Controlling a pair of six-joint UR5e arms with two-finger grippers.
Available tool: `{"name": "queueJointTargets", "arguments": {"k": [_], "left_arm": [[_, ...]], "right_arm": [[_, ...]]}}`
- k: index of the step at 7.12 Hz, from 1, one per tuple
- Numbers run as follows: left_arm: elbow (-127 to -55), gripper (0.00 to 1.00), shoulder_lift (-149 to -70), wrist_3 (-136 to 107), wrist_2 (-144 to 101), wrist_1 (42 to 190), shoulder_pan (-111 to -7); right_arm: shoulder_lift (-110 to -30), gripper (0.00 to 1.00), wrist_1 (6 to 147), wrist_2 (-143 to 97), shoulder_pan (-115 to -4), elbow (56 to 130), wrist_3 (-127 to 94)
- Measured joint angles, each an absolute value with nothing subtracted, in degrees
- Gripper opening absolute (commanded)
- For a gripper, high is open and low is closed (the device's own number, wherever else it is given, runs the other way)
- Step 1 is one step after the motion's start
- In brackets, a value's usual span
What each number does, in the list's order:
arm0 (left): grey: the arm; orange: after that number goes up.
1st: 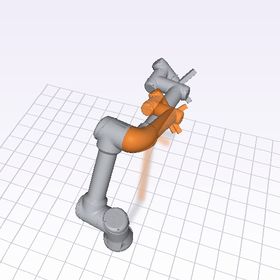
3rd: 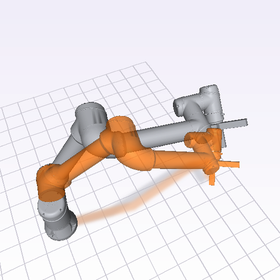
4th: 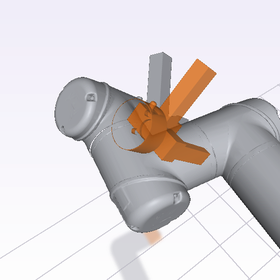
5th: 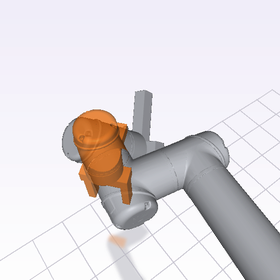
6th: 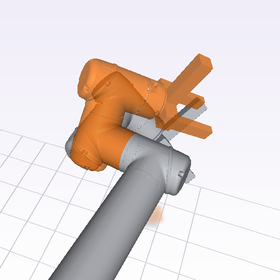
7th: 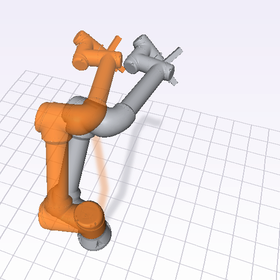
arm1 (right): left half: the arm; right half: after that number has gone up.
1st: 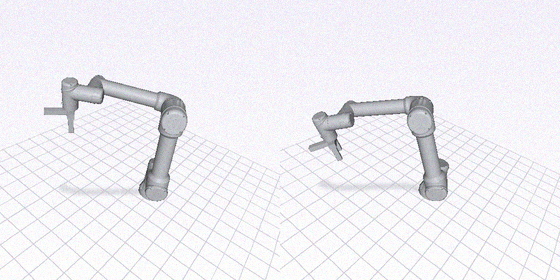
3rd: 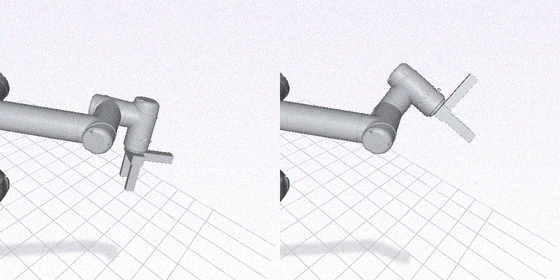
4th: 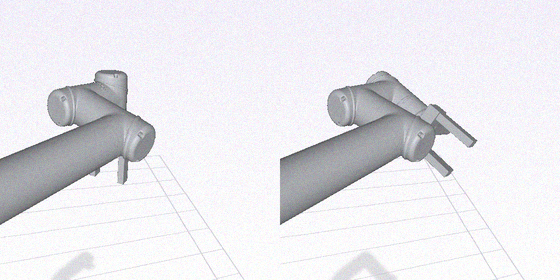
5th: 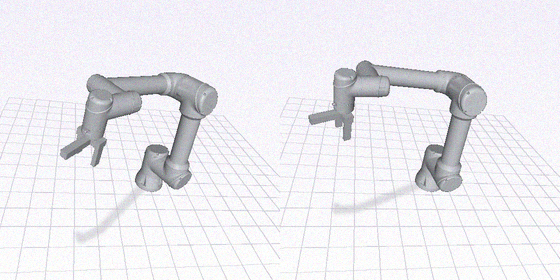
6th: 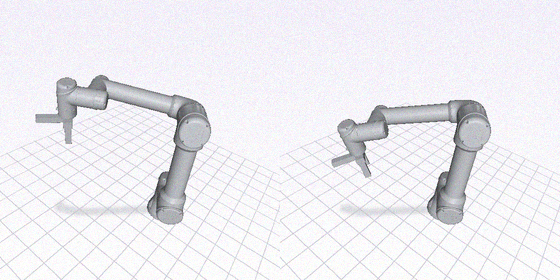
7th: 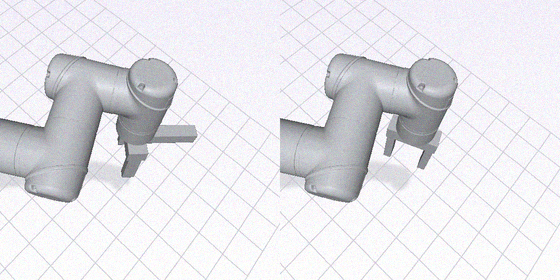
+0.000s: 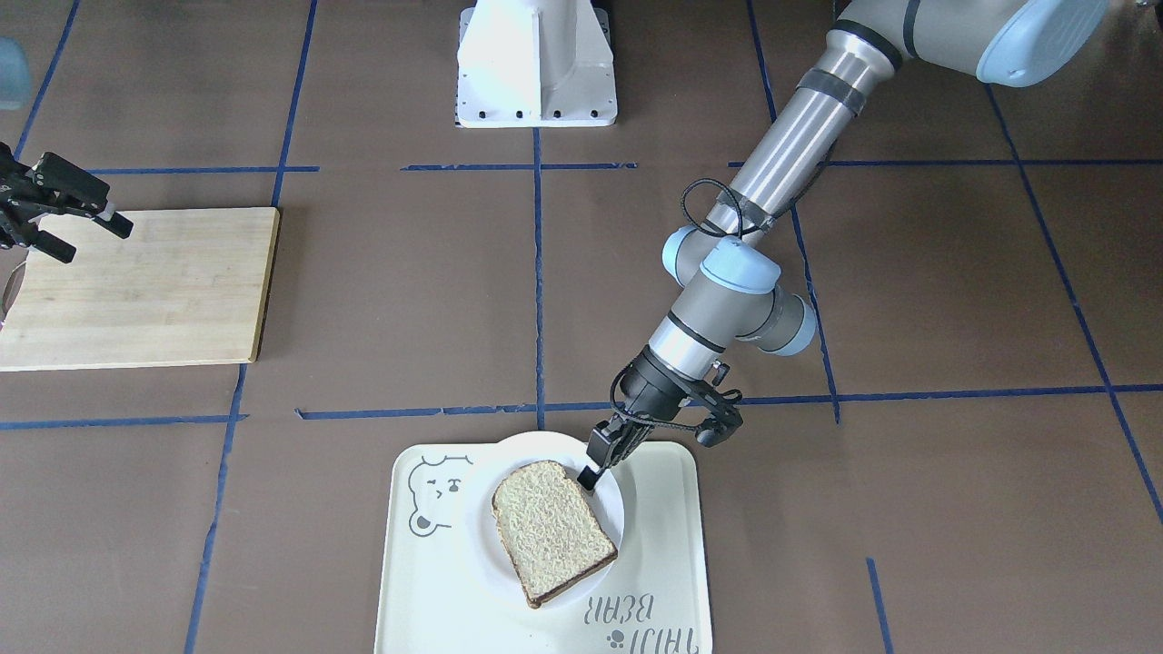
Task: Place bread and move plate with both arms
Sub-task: 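Slide the plate with the left gripper onto the cream bear tray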
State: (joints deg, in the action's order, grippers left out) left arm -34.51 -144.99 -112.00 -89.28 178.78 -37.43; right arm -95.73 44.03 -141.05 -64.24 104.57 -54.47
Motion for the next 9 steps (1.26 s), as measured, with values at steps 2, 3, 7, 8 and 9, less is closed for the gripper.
{"name": "queueJointTargets", "arguments": {"k": [2, 3, 7, 8, 9], "left_arm": [[-31.8, 0.09, -147.3, -112.0, -89.5, 176.7, -37.5], [-31.3, 0.32, -147.7, -112.0, -89.6, 176.3, -37.5], [-31.6, 0.42, -147.8, -111.3, -90.4, 176.1, -38.3], [-31.8, 0.41, -147.5, -111.2, -91.0, 176.0, -38.7], [-32.1, 0.41, -147.0, -111.1, -91.3, 176.1, -39.0]], "right_arm": [[-95.9, 0.99, 44.0, -141.0, -64.1, 104.5, -54.5], [-96.0, 0.99, 44.0, -141.0, -64.1, 104.5, -54.5], [-96.0, 0.99, 44.1, -141.0, -64.1, 104.3, -54.5], [-96.0, 0.99, 44.1, -141.0, -64.0, 104.2, -54.5], [-95.9, 0.99, 44.1, -140.9, -64.0, 104.1, -54.5]]}}
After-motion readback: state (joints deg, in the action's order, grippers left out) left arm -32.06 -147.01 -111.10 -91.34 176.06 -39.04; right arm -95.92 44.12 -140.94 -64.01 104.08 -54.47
